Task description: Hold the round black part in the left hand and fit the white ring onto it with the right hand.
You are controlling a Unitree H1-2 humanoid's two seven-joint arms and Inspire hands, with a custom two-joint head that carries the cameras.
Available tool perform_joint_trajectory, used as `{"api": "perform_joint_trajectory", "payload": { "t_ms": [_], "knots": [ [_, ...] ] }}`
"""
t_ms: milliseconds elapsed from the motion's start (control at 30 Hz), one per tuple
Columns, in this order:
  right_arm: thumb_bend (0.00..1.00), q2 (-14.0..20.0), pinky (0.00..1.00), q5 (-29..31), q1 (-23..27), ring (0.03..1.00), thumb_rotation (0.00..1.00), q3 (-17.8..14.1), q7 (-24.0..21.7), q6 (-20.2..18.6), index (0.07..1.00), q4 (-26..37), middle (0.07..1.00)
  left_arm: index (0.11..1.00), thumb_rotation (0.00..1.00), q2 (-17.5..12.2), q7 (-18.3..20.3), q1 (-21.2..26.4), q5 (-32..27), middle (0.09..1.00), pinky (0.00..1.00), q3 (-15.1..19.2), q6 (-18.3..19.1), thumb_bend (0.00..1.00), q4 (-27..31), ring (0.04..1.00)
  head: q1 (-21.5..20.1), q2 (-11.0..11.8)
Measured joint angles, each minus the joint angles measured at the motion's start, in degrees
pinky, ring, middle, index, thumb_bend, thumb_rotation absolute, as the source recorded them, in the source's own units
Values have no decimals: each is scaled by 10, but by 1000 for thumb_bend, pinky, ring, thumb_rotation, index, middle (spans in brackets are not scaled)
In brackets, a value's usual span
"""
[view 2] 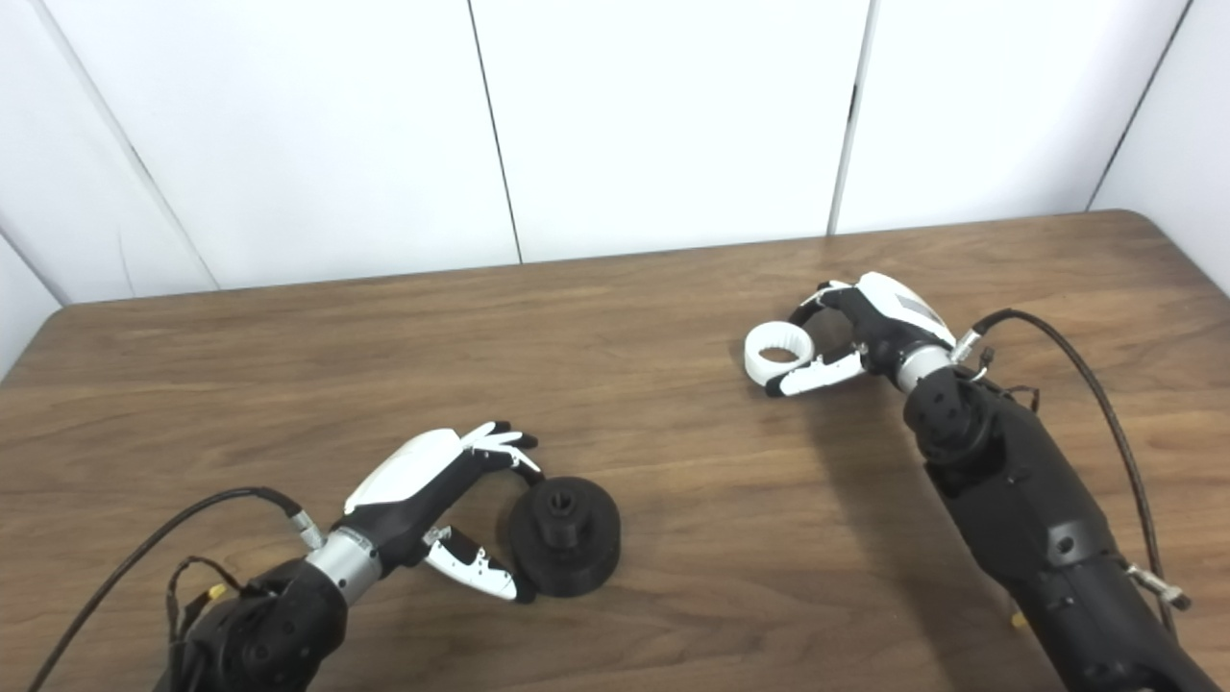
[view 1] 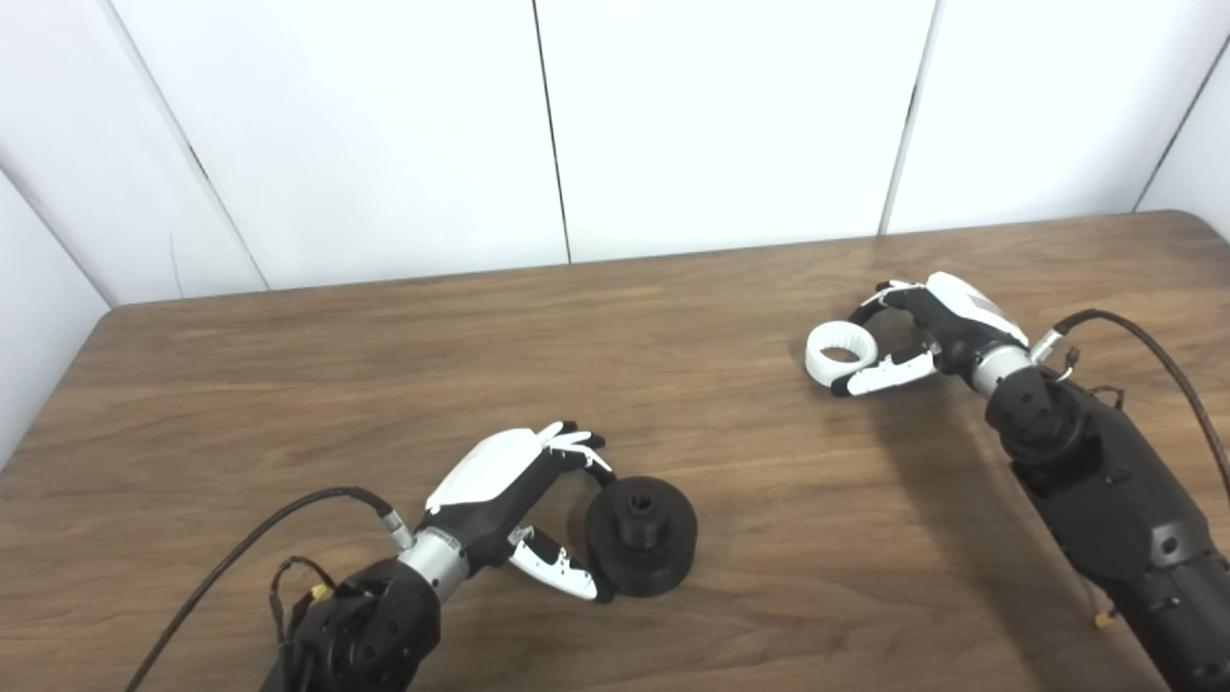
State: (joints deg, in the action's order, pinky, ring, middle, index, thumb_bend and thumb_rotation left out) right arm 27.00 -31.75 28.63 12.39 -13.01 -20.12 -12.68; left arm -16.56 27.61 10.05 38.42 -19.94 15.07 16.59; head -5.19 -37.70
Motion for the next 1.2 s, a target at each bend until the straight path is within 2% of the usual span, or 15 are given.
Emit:
{"api": "perform_joint_trajectory", "payload": {
  "t_ms": [200,467,1200],
  "knots": [
    [912,-1,874,1,0,975,372,-1,5,8,664,-5,926,632,180,0,0,0,1,920,900,0,0,898,0,998,-1,-2],
    [889,-6,886,8,0,971,335,-3,20,12,624,-12,918,636,195,0,1,0,1,923,903,0,1,886,1,1000,3,-4],
    [856,-15,890,11,2,956,271,-2,36,27,597,-22,900,625,207,1,4,-1,4,917,897,0,4,889,6,998,5,-6]
  ]
}}
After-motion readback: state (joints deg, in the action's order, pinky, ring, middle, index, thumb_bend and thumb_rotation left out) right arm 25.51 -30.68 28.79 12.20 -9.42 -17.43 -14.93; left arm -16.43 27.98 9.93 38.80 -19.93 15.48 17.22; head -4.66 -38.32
